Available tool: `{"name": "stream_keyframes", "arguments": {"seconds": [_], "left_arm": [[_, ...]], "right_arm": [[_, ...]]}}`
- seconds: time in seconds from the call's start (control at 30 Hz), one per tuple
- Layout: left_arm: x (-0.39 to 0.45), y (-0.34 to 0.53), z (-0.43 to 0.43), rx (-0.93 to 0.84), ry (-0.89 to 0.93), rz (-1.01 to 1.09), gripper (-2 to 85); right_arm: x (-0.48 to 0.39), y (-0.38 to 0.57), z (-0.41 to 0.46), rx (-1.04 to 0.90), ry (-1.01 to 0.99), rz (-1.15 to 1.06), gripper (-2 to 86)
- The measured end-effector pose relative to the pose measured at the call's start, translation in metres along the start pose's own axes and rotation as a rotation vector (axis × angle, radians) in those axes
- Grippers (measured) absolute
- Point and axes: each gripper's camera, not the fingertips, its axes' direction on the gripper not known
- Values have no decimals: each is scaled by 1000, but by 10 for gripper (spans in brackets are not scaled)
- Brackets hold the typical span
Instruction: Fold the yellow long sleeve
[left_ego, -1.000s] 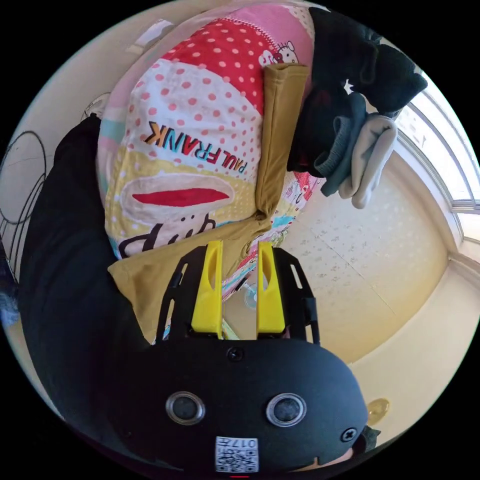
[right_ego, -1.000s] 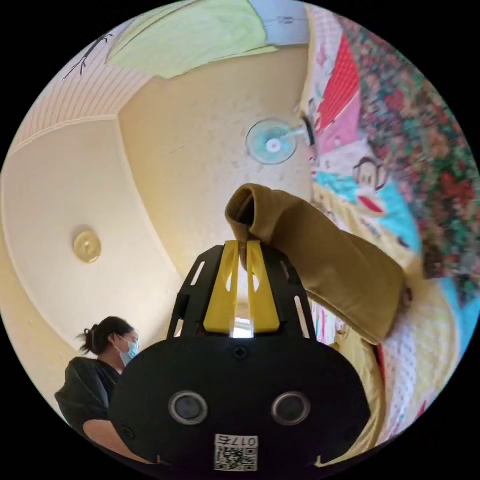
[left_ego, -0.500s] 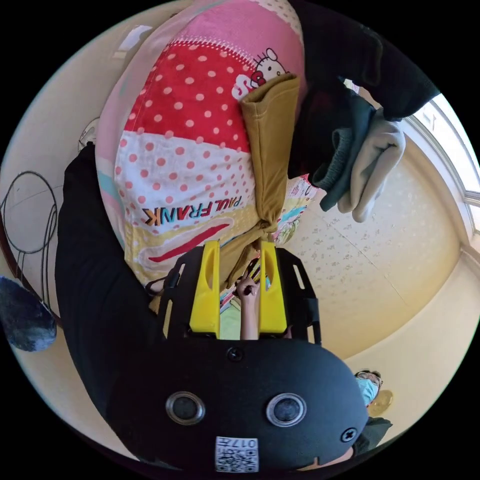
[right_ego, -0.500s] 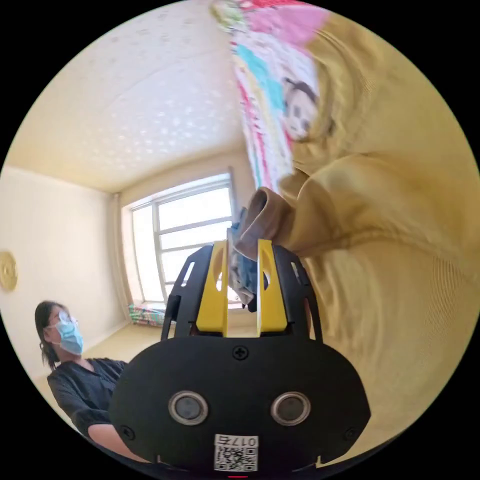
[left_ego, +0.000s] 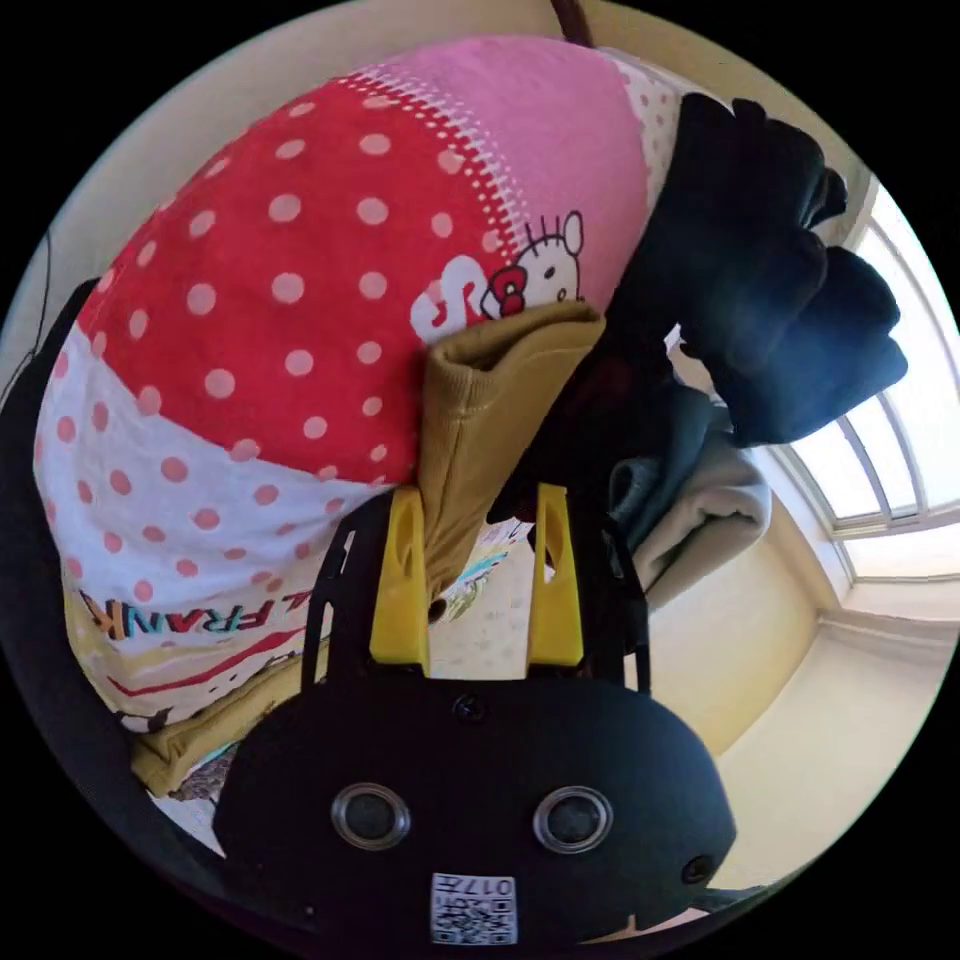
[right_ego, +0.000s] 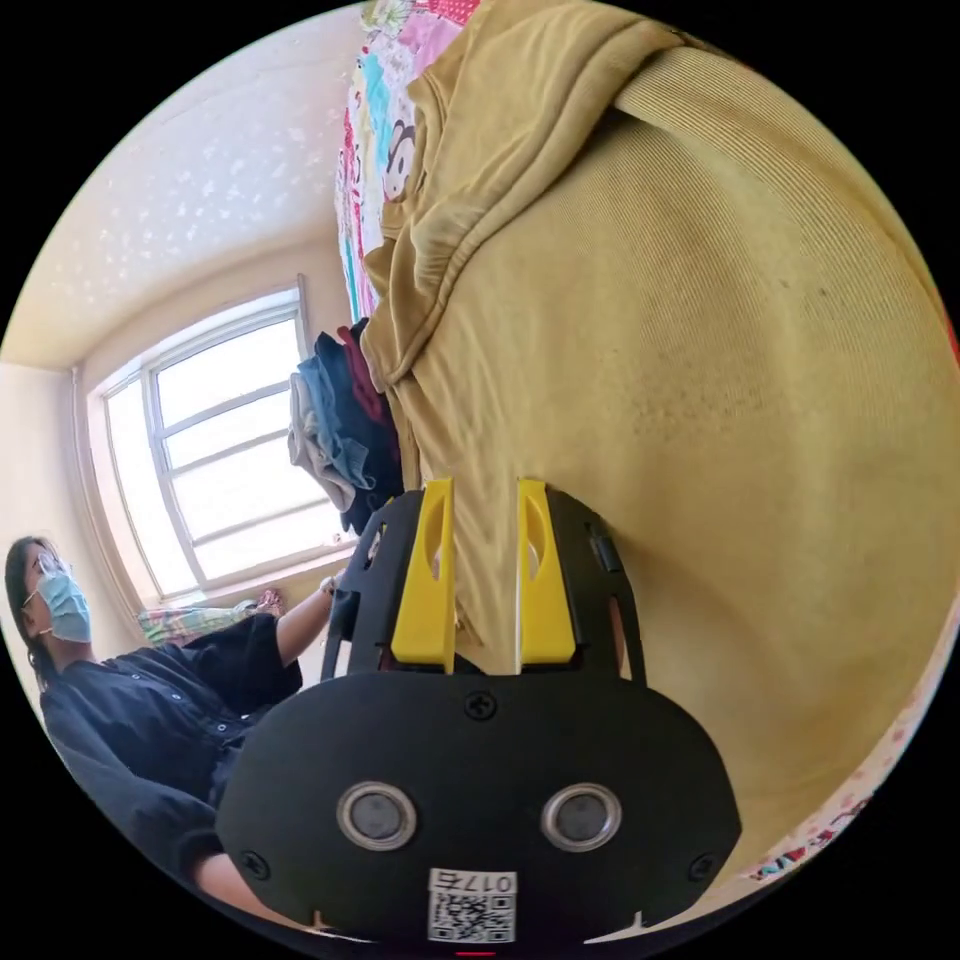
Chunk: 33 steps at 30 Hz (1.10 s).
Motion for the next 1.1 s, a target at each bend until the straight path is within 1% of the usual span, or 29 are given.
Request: {"name": "stream_keyframes", "arguments": {"seconds": [0.03, 0.07, 0.1, 0.2, 0.27, 0.33, 0.4, 0.43, 0.5, 0.57, 0.67, 0.7, 0.73, 0.8, 0.83, 0.87, 1.0, 1.03, 1.1], "left_arm": [[-3, -1, -1, 6, -3, -18, 122], [-5, -1, -4, 18, -20, -13, 89], [1, -2, -10, 34, -34, 47, 48], [24, -1, -27, 11, -107, 194, 42], [43, 9, -38, -13, -155, 291, 41], [67, 26, -45, -52, -194, 417, 41], [101, 63, -50, -104, -263, 605, 42], [109, 75, -50, -114, -284, 654, 42], [137, 136, -46, -119, -414, 854, 44], [149, 189, -35, -120, -496, 997, 45], [150, 276, 5, -211, -555, 1228, 45], [145, 313, 27, -243, -591, 1330, 45], [141, 331, 40, -269, -600, 1385, 45], [111, 401, 97, -424, -598, 1593, 43], [100, 417, 112, -461, -601, 1631, 43], [75, 446, 142, -535, -616, 1678, 42], [-21, 515, 226, -786, -620, 1737, 44], [-36, 521, 238, -821, -619, 1737, 46], [-98, 543, 281, -997, -646, 1734, 59]], "right_arm": [[-3, 2, -6, -11, 45, -9, 87], [-7, 4, -14, -4, 88, -22, 84], [-10, 4, -19, 9, 107, -30, 83], [-19, 9, -46, 136, 162, -48, 73], [-10, 13, -62, 258, 179, 8, 55], [7, 14, -63, 275, 194, 60, 34], [26, 12, -57, 271, 145, 39, 16], [36, 9, -57, 275, 90, 48, 10], [41, 2, -58, 251, 52, 67, 6], [29, -4, -58, 213, 118, 36, 3], [11, -8, -57, 160, 194, -12, 4], [8, -9, -57, 144, 205, -13, 5], [3, -10, -59, 111, 225, -11, 5], [-2, -9, -63, 75, 255, -6, 5], [-5, -7, -67, 56, 267, -12, 5], [-9, -2, -71, 34, 279, -28, 6], [-14, 27, -92, 6, 296, -54, 7], [-14, 40, -101, 18, 289, -54, 8], [-11, 61, -115, 40, 282, -40, 9]]}}
